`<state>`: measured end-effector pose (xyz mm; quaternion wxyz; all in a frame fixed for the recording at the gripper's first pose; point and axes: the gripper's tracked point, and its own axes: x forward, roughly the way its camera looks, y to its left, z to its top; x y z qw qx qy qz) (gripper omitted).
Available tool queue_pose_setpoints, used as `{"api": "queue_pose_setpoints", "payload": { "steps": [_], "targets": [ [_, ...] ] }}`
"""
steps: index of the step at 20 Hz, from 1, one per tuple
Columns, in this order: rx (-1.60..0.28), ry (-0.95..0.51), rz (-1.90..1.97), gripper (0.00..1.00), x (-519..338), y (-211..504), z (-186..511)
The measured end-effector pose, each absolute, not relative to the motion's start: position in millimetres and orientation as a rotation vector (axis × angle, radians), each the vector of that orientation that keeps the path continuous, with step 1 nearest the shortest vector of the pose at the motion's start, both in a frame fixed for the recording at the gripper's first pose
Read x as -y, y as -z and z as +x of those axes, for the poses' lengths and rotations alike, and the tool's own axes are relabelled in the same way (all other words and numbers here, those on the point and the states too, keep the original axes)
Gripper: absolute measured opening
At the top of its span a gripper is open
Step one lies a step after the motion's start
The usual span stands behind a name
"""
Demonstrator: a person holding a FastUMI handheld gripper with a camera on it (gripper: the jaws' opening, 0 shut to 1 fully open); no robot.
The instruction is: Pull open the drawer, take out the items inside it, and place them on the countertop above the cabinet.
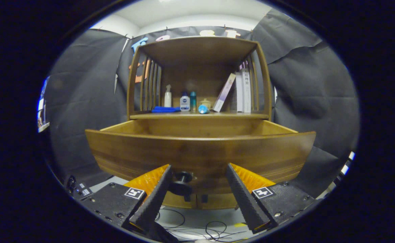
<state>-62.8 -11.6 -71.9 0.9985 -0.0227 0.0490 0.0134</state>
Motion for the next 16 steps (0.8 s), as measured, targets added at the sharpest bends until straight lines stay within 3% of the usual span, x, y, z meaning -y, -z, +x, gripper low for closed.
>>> {"api": "queue_pose_setpoints", "payload": {
  "steps": [7, 16],
  "targets": [
    [-0.106, 0.07, -0.069, 1.0, 30, 76, -50],
    [-0.112, 0.045, -0.032, 0.99, 22, 77, -39]
  ]
}}
